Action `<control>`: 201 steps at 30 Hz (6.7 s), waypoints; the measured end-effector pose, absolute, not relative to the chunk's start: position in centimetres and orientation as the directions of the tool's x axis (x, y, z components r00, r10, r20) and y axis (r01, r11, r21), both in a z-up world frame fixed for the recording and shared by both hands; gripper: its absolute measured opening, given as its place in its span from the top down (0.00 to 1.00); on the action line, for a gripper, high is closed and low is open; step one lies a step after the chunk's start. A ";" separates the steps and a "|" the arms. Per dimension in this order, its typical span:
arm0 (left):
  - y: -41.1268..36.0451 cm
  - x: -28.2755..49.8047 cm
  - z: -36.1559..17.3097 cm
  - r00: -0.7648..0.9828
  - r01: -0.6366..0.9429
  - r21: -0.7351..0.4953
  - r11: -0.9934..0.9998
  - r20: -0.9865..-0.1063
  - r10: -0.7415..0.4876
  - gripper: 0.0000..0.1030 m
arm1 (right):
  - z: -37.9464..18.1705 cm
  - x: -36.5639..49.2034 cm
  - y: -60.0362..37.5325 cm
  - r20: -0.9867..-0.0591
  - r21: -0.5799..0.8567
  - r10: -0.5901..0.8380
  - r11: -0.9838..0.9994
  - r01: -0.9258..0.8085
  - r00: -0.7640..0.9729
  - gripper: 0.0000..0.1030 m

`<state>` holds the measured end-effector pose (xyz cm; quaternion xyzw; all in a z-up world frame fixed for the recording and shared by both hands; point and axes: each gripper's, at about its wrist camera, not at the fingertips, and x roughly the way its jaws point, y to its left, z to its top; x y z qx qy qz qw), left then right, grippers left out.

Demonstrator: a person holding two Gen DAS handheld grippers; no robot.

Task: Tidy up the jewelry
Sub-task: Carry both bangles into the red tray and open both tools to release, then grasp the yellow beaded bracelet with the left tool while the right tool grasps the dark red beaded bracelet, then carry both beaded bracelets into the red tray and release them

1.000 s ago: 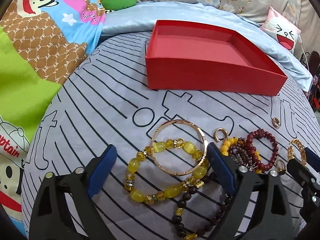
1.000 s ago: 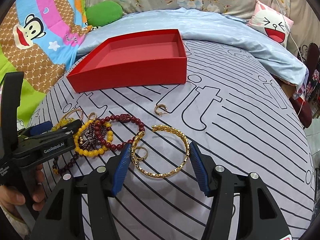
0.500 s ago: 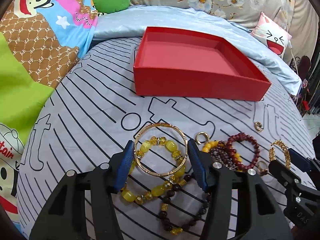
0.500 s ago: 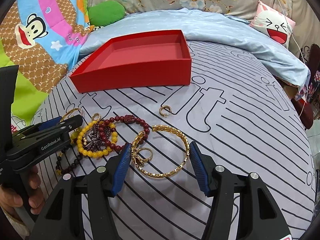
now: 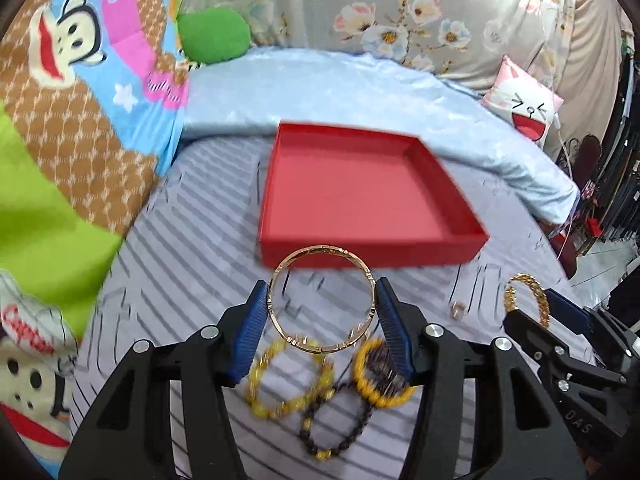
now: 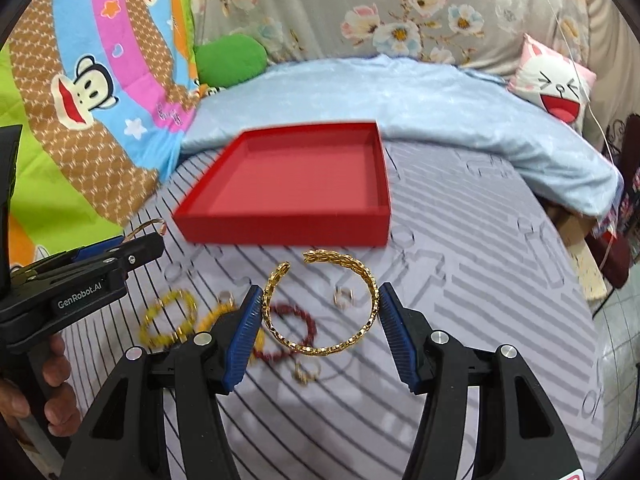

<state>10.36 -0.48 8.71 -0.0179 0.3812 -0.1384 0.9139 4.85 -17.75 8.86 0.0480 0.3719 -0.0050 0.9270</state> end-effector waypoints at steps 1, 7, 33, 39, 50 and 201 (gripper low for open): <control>-0.7 11.1 9.5 0.679 0.249 -0.130 0.960 -0.683 -0.268 0.50 | 9.4 5.6 -17.8 -0.685 0.084 0.030 0.996 0.039 0.728 0.45; -2.2 16.7 12.0 0.704 0.281 -0.090 0.956 -0.658 -0.268 0.50 | 12.2 12.9 -19.7 -0.688 0.087 0.048 0.996 0.016 0.724 0.45; -7.1 37.8 3.2 0.511 0.286 -0.094 0.954 -0.827 -0.235 0.49 | 4.0 34.5 -21.3 -0.845 0.039 0.015 0.999 0.033 0.535 0.44; -6.6 37.6 4.4 0.555 0.263 -0.082 0.961 -0.802 -0.220 0.38 | 4.7 33.8 -21.2 -0.832 0.027 0.004 0.999 0.034 0.555 0.44; -4.0 30.4 9.2 0.635 0.264 -0.075 0.962 -0.737 -0.231 0.38 | 10.2 25.6 -21.1 -0.759 0.039 0.012 0.999 0.027 0.651 0.39; -4.8 29.1 3.8 0.618 0.299 -0.025 0.954 -0.757 -0.213 0.54 | 5.3 25.4 -21.7 -0.792 0.070 -0.003 0.993 0.094 0.611 0.81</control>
